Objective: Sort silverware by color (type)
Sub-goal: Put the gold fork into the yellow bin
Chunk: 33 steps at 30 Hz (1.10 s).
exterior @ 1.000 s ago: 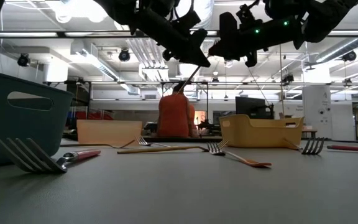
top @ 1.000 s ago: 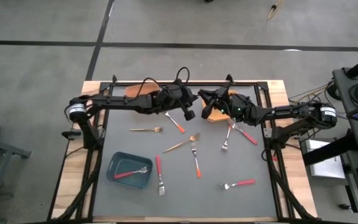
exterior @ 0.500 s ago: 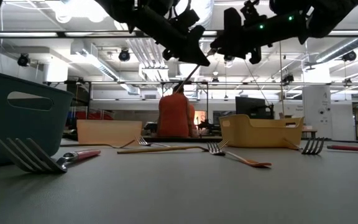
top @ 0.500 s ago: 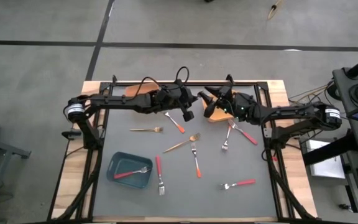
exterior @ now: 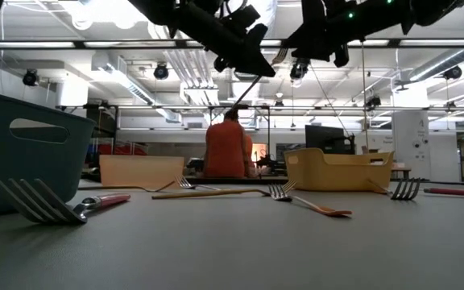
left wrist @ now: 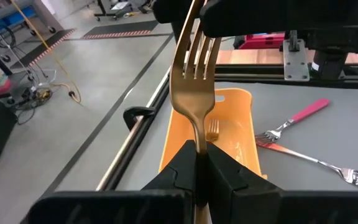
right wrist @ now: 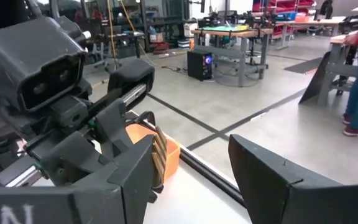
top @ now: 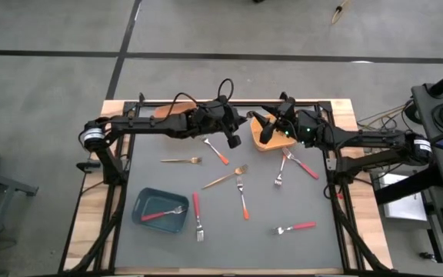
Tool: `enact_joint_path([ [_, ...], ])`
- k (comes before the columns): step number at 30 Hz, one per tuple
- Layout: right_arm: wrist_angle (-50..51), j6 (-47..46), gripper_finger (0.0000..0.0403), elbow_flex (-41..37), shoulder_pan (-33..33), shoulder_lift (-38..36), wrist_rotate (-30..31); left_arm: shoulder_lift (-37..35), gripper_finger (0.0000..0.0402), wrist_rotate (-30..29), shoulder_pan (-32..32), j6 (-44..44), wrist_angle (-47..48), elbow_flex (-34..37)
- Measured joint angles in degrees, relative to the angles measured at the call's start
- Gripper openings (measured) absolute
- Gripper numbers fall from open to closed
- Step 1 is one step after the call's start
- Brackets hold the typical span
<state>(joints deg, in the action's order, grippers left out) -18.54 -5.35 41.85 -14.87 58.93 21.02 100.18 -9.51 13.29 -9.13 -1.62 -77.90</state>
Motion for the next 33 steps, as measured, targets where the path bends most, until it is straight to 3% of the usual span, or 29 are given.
enact_joint_path([
  [10, 8.56, 3.10, 0.0196, 3.19, -0.07, -5.54, 0.52, 0.00, 0.0000, 0.24, 1.60, -1.59, 2.25, -1.58],
  [15, 12.50, 3.02, 0.0195, 3.03, -0.07, -8.79, 0.42, 0.40, 0.0000, 3.11, 2.80, -1.00, 2.23, -2.02],
  [25, 12.68, 4.02, 0.0194, 0.92, 0.01, -12.59, -0.02, 2.59, 0.0000, 5.59, 4.85, -2.30, 4.22, -5.55],
  [33, 20.21, 9.50, 0.0194, 0.26, 1.14, -17.48, -8.07, 6.87, 0.0000, 9.19, 7.11, -0.57, 3.47, -11.35],
])
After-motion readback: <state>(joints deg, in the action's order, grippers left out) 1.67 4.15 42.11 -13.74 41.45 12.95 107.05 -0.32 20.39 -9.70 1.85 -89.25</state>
